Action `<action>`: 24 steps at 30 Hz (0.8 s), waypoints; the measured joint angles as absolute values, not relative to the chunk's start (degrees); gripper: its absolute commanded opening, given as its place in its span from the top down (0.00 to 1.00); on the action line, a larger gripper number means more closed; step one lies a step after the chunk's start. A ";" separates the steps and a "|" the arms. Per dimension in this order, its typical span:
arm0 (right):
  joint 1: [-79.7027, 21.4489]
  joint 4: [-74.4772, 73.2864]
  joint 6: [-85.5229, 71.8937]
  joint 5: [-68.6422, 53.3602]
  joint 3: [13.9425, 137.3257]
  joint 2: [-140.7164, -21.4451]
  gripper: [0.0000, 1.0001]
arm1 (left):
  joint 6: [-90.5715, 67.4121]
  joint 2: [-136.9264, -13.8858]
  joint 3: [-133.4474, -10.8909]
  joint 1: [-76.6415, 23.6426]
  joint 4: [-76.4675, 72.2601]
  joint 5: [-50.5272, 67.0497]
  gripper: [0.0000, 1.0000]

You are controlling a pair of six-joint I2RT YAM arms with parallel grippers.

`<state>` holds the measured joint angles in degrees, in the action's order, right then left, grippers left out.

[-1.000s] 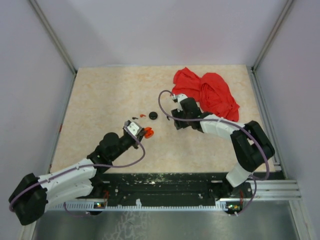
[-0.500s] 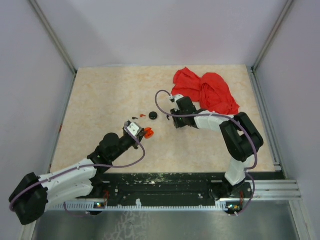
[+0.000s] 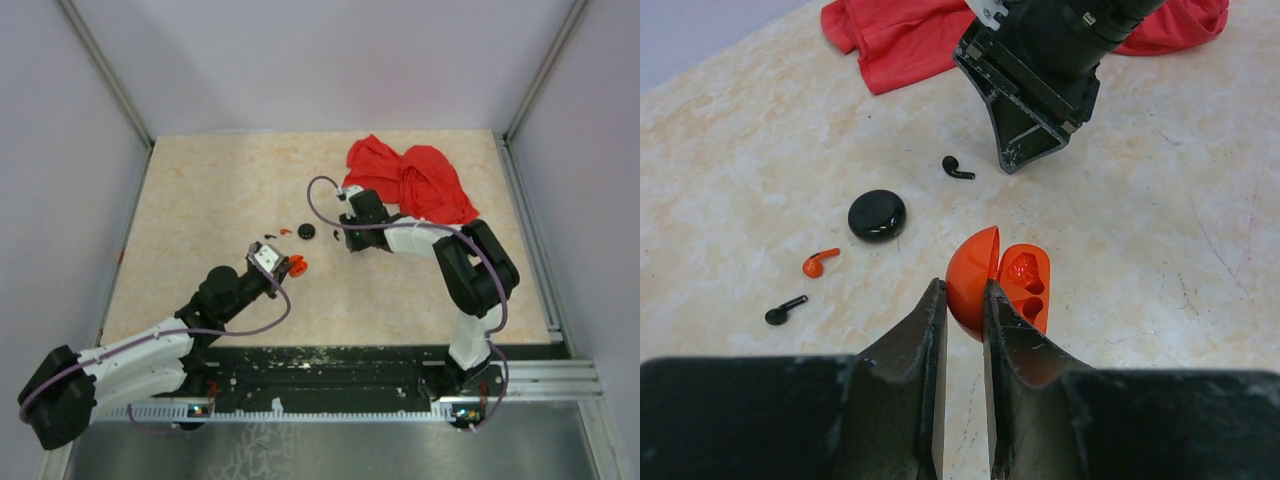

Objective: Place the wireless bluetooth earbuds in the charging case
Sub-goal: Pick up the earbud from the center of the board.

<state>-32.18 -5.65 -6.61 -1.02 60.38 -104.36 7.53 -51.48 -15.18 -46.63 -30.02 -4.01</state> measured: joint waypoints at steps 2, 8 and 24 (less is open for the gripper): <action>-32.14 -6.26 -6.96 -1.39 60.84 -104.44 0.78 | 7.53 -51.48 -15.18 -46.63 -30.02 -4.01 1.00; -32.34 -6.94 -10.70 -5.21 60.77 -104.42 0.73 | 7.53 -51.48 -15.18 -46.63 -30.02 -3.99 1.00; -37.06 -11.35 -12.03 -11.73 62.37 -104.29 0.64 | 7.38 -50.54 -15.18 -46.63 -30.00 -3.90 1.00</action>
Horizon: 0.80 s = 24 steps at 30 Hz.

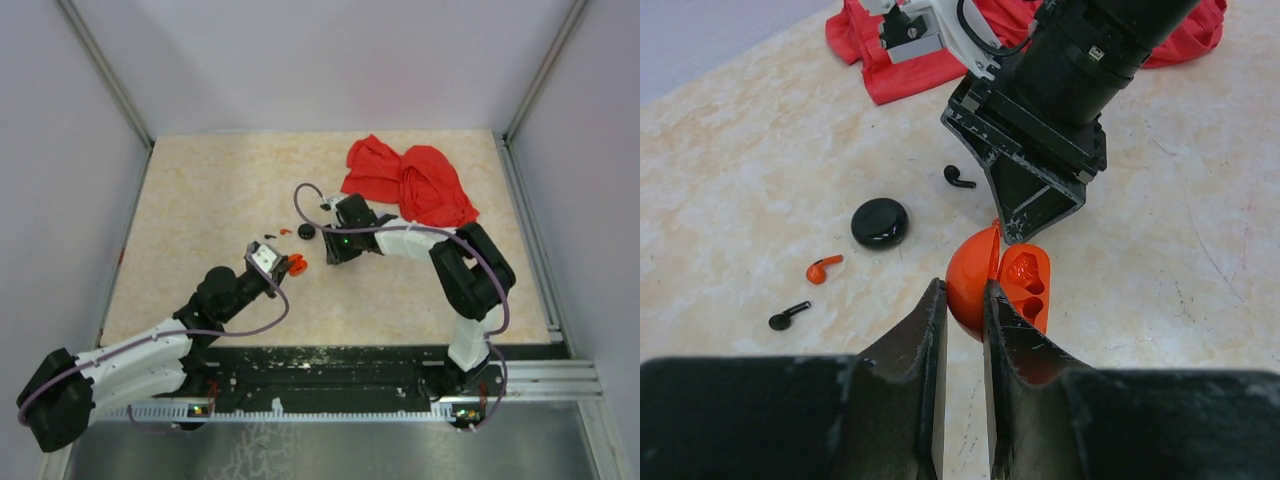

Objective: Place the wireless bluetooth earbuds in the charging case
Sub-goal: Pick up the earbud from the center of the board.

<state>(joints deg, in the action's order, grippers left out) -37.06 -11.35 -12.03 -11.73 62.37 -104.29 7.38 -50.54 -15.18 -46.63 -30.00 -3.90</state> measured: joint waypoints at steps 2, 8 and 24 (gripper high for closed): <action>-36.99 -13.10 -10.07 -11.73 63.75 -104.25 0.63 | 7.29 -50.26 -15.18 -46.63 -30.00 -4.10 1.00; -36.99 -16.88 -4.29 -11.66 68.16 -104.25 0.63 | 6.92 -49.15 -14.81 -46.63 -30.04 -5.80 1.00; -39.03 -28.84 6.98 -5.45 80.05 -112.95 0.67 | 6.09 -47.07 -13.87 -46.63 -30.04 -8.99 1.00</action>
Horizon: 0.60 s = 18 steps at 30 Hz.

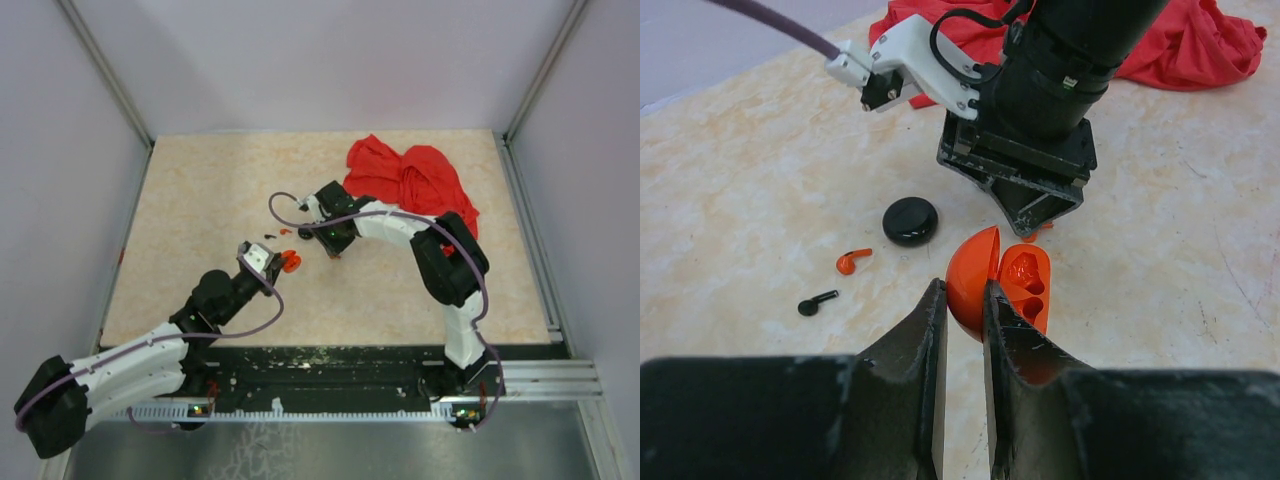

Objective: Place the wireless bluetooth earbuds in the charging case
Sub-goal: Pick up the earbud from the center of the board.

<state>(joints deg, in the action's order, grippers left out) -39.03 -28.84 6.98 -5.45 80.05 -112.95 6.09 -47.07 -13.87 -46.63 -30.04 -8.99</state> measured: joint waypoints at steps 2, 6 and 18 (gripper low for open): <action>-39.75 -29.76 7.70 -4.29 80.93 -113.91 0.68 | 6.07 -47.09 -13.85 -46.63 -30.04 -9.02 1.00; -40.75 -31.55 8.62 -2.94 82.06 -114.37 0.68 | 6.04 -47.09 -13.76 -46.63 -30.06 -9.02 1.00; -42.70 -34.52 10.04 -0.56 84.62 -116.81 0.68 | 6.00 -47.13 -13.65 -46.63 -30.06 -8.99 1.00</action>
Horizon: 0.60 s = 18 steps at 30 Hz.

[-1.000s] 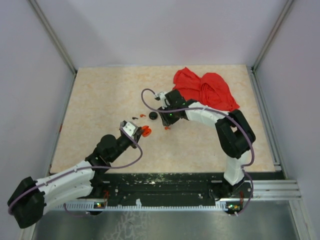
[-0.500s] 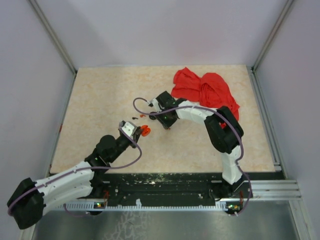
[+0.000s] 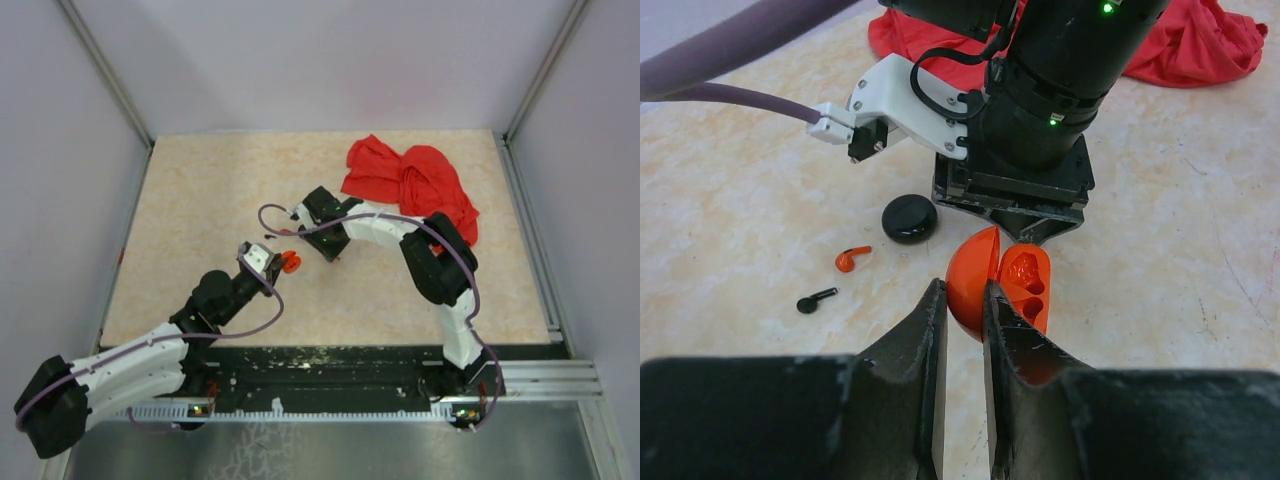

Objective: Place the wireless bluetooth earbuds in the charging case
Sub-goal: Pick up the earbud from the center of the board.

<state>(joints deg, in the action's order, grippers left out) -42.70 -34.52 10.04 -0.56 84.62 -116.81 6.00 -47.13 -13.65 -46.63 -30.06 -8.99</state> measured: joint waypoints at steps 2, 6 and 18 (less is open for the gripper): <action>-43.07 -34.92 10.04 -0.49 84.84 -116.97 0.68 | 6.00 -47.13 -13.65 -46.63 -30.06 -8.99 1.00; -43.46 -35.07 10.00 -0.05 84.90 -117.08 0.68 | 5.98 -47.13 -13.65 -46.63 -30.06 -8.99 1.00; -43.51 -36.01 9.41 0.91 85.67 -117.49 0.80 | 5.80 -47.31 -13.65 -46.63 -30.06 -8.99 1.00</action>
<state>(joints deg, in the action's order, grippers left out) -43.51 -36.01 9.41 0.91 85.67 -117.49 5.80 -47.31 -13.65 -46.63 -30.06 -8.99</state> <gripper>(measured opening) 0.236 0.218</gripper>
